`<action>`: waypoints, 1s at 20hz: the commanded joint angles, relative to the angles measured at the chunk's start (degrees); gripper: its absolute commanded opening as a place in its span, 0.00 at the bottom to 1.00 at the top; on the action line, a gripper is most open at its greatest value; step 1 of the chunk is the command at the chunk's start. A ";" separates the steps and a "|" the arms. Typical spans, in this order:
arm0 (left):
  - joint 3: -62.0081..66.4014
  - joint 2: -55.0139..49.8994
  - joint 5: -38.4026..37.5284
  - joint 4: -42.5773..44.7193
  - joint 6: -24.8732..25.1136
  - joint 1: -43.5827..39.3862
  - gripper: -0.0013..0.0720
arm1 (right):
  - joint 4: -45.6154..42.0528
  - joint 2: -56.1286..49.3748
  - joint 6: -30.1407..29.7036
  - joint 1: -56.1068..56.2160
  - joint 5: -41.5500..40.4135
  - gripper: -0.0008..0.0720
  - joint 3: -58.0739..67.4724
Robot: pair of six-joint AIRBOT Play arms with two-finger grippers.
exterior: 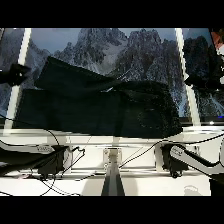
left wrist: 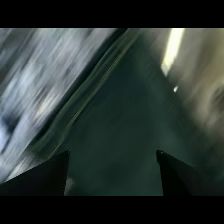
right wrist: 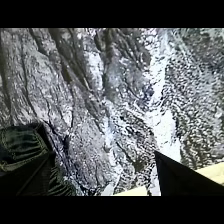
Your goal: Fold the clothes and pants, and hang the long-sleeved shirts on hangers.
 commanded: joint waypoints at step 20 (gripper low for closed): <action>-0.02 -7.02 12.85 2.95 -6.05 -7.21 0.53 | 0.13 0.00 0.13 0.02 -0.68 0.96 0.00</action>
